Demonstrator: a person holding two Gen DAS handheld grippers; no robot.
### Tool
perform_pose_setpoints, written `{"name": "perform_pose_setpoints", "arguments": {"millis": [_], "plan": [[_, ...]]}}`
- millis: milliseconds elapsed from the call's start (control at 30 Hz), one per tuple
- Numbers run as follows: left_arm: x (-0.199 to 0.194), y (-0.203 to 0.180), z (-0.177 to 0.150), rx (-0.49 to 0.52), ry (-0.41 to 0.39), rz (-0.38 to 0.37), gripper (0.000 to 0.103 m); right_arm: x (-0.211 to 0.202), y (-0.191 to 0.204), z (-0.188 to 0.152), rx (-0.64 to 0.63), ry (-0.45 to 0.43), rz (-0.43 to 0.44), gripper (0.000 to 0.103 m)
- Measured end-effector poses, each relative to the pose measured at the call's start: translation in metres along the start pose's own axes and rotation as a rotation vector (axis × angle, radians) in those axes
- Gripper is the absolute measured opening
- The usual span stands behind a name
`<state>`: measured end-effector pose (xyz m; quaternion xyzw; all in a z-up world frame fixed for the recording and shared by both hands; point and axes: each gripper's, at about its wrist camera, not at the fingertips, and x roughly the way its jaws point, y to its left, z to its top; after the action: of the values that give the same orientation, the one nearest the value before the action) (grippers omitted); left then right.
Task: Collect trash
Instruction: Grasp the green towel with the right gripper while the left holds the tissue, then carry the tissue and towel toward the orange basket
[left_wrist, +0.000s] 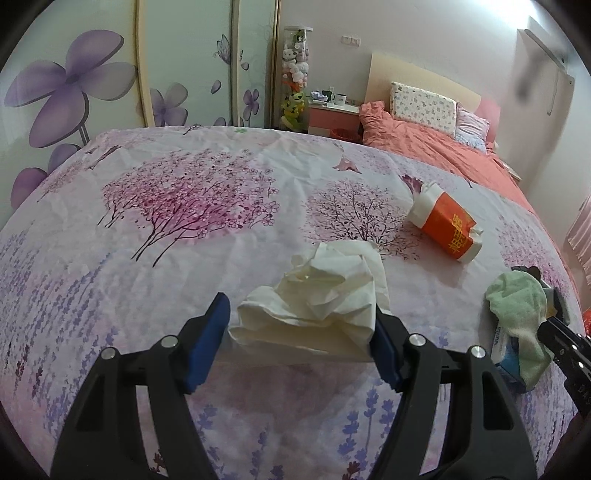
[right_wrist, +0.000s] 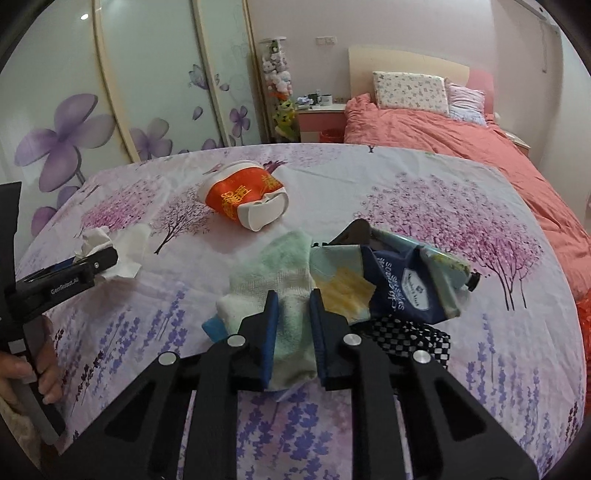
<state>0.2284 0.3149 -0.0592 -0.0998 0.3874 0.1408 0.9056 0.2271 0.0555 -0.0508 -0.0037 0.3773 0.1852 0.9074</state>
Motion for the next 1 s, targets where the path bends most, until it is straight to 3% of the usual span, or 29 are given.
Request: {"name": "perform_pose_setpoints", "arguments": {"millis": [100,167,233,300,633,1000], "plan": [[-0.001,-0.003,-0.001,0.005,-0.002,-0.004,0.069,0.001,0.003,-0.001,-0.004,0.007,-0.009,0.032],[-0.003,-0.006,-0.002,0.011,-0.004,-0.007,0.069,0.001,0.006,-0.004,-0.022,0.008,-0.02,0.032],[-0.004,-0.007,-0.002,0.015,-0.006,-0.009,0.069,0.001,0.01,-0.006,-0.049,0.005,-0.026,0.012],[-0.006,-0.009,-0.002,0.018,-0.009,-0.012,0.069,-0.003,0.01,-0.006,-0.054,-0.007,-0.008,0.006],[-0.029,-0.025,0.004,0.039,-0.045,-0.022,0.069,-0.059,0.002,0.012,-0.014,-0.144,0.086,0.005],[-0.061,-0.062,0.011,0.091,-0.089,-0.066,0.069,-0.107,-0.041,0.023,0.071,-0.261,0.069,0.005]]}}
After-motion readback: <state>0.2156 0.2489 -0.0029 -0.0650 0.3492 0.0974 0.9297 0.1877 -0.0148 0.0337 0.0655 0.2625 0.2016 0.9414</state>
